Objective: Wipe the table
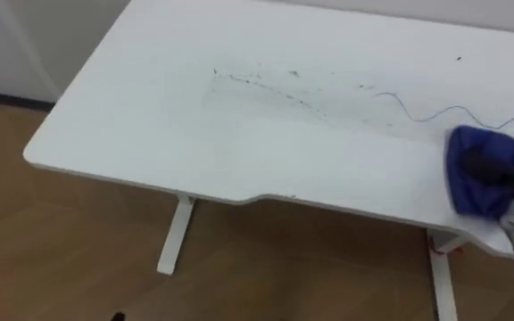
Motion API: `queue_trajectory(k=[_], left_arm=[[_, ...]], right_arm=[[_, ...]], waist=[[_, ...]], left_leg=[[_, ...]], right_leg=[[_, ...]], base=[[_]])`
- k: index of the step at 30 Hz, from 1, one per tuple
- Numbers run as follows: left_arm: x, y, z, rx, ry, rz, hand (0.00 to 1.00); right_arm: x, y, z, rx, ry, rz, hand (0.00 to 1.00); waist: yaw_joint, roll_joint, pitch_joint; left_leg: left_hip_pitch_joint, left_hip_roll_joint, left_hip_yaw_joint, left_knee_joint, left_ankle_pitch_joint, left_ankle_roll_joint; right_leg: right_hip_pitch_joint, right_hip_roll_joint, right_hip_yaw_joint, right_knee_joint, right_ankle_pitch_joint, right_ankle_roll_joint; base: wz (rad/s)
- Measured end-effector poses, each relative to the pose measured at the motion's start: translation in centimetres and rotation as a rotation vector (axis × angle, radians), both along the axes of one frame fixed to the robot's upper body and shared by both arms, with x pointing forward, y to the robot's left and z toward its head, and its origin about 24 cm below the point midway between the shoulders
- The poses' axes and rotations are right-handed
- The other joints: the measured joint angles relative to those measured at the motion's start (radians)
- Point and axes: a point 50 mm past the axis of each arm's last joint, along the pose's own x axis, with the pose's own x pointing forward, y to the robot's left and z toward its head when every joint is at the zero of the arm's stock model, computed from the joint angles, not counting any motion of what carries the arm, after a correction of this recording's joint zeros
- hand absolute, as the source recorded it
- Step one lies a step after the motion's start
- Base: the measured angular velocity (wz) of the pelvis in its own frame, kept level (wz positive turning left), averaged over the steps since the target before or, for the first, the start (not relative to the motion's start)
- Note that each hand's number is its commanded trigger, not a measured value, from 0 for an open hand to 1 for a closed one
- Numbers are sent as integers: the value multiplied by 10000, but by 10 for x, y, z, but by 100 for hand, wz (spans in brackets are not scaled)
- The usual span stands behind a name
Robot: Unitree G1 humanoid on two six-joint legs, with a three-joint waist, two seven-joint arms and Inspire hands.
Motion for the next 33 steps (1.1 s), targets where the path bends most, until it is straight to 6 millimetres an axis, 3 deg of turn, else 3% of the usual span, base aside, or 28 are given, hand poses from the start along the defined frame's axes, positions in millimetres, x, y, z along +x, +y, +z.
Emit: queue_trajectory(k=[2,3,5,7,8,10,12,15,17,18,20,22,24,29,31,33], left_arm=[[1,4,2,-92,-149,244,0],[-2,9,3,-97,-91,467,0],[-7,13,3,-77,72,632,0],[-14,14,3,-105,322,738,0],[-17,15,3,-88,388,756,0],[-18,19,4,16,352,863,0],[-14,24,6,139,282,792,0],[-1,34,13,432,-48,624,0],[14,37,18,582,-489,502,0],[20,41,21,738,-704,410,0],[25,45,24,889,-829,323,0],[25,47,25,977,-878,349,0],[24,46,24,948,-917,473,0],[30,39,22,541,-1169,810,0],[28,27,15,172,-1117,978,0],[24,17,10,-91,-962,978,0]], right_arm=[[17,11,23,-121,-637,661,100],[23,13,33,-128,-900,867,100],[25,12,38,-128,-919,1007,100],[13,-11,31,-86,-391,497,100],[9,-18,29,-50,-227,328,100],[-12,-41,12,521,165,-464,100],[-30,-55,-2,1106,221,-1183,100],[-56,-79,-13,1597,376,-2446,100],[-70,-97,-9,1587,272,-3080,100],[-75,-103,-8,1491,183,-3318,100],[-86,-110,-12,1382,246,-3541,100],[-108,-119,-24,1419,493,-4106,100],[-120,-122,-32,1460,714,-4405,100],[-123,-121,-35,1124,751,-4544,100],[-106,-114,-26,748,609,-4353,100],[-91,-107,-19,527,507,-4235,100]], waist=[[357,-33,69],[505,-42,69],[495,-115,44],[378,-280,16],[292,-340,7],[117,-655,-49],[-220,-764,-64],[-364,-822,-111],[-448,-705,-110],[-588,-645,-149],[-779,-522,-244],[-1093,-447,-499],[-1221,-363,-549],[-1404,-140,-456],[-1031,1,-367],[-807,57,-321]], left_leg=[[-302,-24,-162,-195,251,0],[-453,-97,-491,-329,405,-45],[-588,-219,-902,-359,440,-71],[-594,-407,-966,-266,468,-25],[-584,-463,-965,-234,489,7],[-556,-588,-946,-207,511,41],[-570,-707,-1160,-63,509,44],[-675,-712,-1138,66,371,245],[-1032,-699,-1091,348,274,286],[-1269,-671,-1013,492,268,294],[-1444,-584,-884,581,271,300],[-1476,-518,-697,585,268,315],[-1416,-484,-599,608,263,310],[-1211,-289,-239,597,237,310],[-968,-286,-97,511,237,308],[-825,-292,-48,392,258,296]], right_leg=[[-412,-44,-153,230,-109,-97],[-558,-80,-360,388,-179,-217],[-501,-197,-896,532,-430,-200],[-62,-405,-1572,584,-717,-81],[77,-450,-1681,574,-756,-31],[370,-533,-1935,579,-823,39],[650,-546,-2116,523,-821,38],[684,-497,-2120,402,-820,40],[496,-452,-2128,270,-794,83],[320,-429,-2105,219,-765,121],[112,-353,-1950,185,-638,88],[-6,-349,-1782,205,-535,76],[-4,-329,-1628,209,-477,73],[-3,-224,-1160,179,-294,30],[-99,-205,-736,163,-331,119],[-179,-211,-589,188,-250,74]], base=[[41],[72],[89],[100],[97],[68],[59],[13],[-16],[-25],[-29],[-24],[-24],[-30],[-58],[-57]])
